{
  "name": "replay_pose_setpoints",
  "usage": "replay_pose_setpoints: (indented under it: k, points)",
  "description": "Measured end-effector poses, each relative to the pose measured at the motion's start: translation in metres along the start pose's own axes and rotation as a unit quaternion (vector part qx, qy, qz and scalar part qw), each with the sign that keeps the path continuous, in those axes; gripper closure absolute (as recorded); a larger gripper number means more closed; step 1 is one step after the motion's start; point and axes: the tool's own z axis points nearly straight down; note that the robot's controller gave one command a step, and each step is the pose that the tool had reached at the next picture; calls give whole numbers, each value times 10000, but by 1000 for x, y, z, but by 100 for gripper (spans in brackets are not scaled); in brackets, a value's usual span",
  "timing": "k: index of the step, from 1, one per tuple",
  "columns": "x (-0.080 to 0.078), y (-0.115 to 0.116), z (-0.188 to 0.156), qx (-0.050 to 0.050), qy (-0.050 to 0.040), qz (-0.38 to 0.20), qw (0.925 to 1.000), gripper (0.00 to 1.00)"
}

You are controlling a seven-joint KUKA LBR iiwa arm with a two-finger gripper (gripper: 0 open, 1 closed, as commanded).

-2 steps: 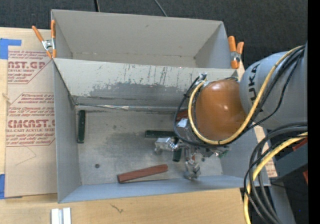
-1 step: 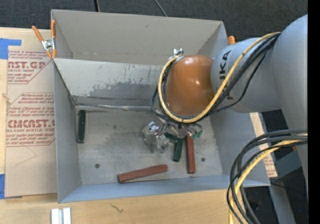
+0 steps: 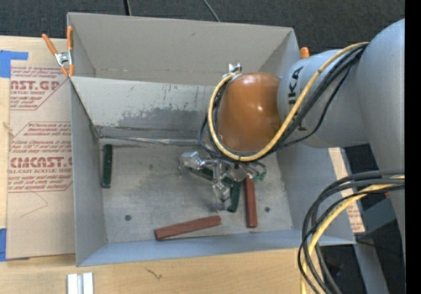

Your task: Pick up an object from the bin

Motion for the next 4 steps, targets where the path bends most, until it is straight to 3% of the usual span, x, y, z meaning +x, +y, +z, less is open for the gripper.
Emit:
replay_pose_setpoints:
  k: [1, 2, 3, 4]
  points:
    - [0, 0, 0, 0, 1, -1, 10000, 0]
    - [16, -42, -11, -4, 0, 19, 10000, 0]
    - [23, -57, -14, 12, -10, 74, 10000, 0]
    - [46, -59, -15, 0, 36, 37, 10000, 0]
